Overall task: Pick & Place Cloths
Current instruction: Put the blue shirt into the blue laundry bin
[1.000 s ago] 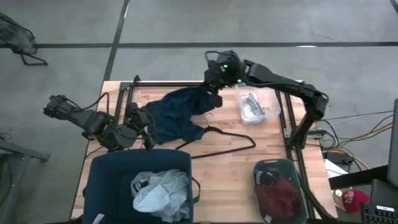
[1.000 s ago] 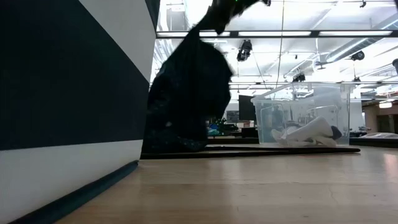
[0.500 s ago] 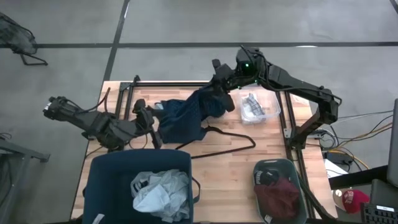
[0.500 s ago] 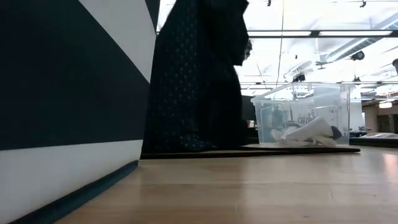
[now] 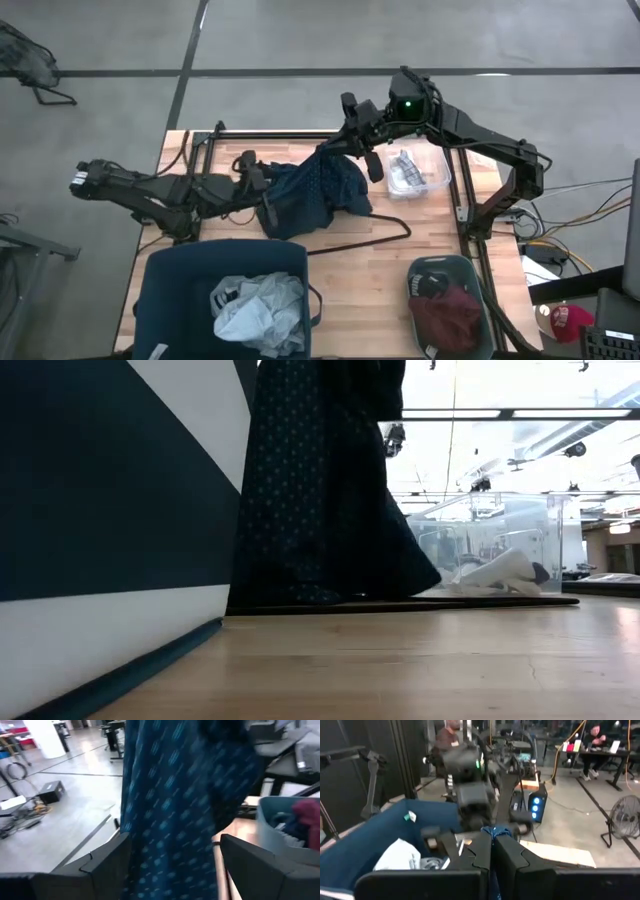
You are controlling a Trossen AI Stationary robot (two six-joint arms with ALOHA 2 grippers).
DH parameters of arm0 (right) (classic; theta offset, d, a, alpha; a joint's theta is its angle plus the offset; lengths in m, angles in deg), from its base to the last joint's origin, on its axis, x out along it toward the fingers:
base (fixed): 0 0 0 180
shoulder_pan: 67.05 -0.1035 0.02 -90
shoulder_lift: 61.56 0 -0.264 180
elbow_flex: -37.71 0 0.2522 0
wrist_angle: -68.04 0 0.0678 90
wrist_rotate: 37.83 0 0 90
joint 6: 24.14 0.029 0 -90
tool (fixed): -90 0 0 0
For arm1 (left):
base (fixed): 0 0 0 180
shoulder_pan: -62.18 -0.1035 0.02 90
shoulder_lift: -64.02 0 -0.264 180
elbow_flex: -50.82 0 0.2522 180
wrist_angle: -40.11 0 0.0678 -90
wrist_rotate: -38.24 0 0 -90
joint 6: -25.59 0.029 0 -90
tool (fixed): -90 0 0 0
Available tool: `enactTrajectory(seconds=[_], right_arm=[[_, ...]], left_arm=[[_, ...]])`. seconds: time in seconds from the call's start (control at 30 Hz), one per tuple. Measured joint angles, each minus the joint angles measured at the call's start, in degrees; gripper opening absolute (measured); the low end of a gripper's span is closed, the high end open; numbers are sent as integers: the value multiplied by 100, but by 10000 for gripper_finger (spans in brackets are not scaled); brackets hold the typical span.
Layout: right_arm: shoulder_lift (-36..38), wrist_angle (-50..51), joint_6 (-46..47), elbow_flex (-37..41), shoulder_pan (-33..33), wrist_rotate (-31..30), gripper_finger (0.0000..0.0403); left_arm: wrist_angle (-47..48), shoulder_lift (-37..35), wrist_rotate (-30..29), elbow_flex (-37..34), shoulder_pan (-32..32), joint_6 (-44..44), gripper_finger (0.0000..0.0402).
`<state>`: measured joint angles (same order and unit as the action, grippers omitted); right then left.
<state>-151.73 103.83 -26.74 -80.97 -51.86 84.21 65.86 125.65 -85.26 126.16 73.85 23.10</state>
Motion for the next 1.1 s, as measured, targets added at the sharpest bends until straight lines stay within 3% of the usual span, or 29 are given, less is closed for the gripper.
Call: enactTrajectory(seconds=[0.13, 0.3, 0.5, 0.6, 0.77, 0.97, 1.0, 1.1], right_arm=[[0, -15, 77, -230, -40, 4, 8], [-66, -14, 179, -447, -161, 41, 8], [-342, -120, 476, -717, -268, 381, 8], [-508, -126, 523, -889, -295, 444, 8], [-743, -124, 524, -1053, -294, 533, 8], [-788, -106, 413, -1086, -294, 879, 8], [-780, -41, 377, -1078, -294, 881, 9], [-727, 358, 268, -1094, -294, 894, 18]], left_arm=[[-340, 283, 52, 0, -282, 91, 306], [-1087, 671, 1059, 0, -628, 307, 305], [-1720, 998, 1182, 0, -893, 412, 305], [-1851, 1091, 1610, 0, -972, 417, 293], [-2060, 1170, 2116, 0, -987, 436, 215], [-2096, 1108, 2177, 0, -991, 647, 41], [-2101, 1079, 2201, 0, -991, 655, 23], [-2122, 1000, 2202, 0, -991, 721, 19]])
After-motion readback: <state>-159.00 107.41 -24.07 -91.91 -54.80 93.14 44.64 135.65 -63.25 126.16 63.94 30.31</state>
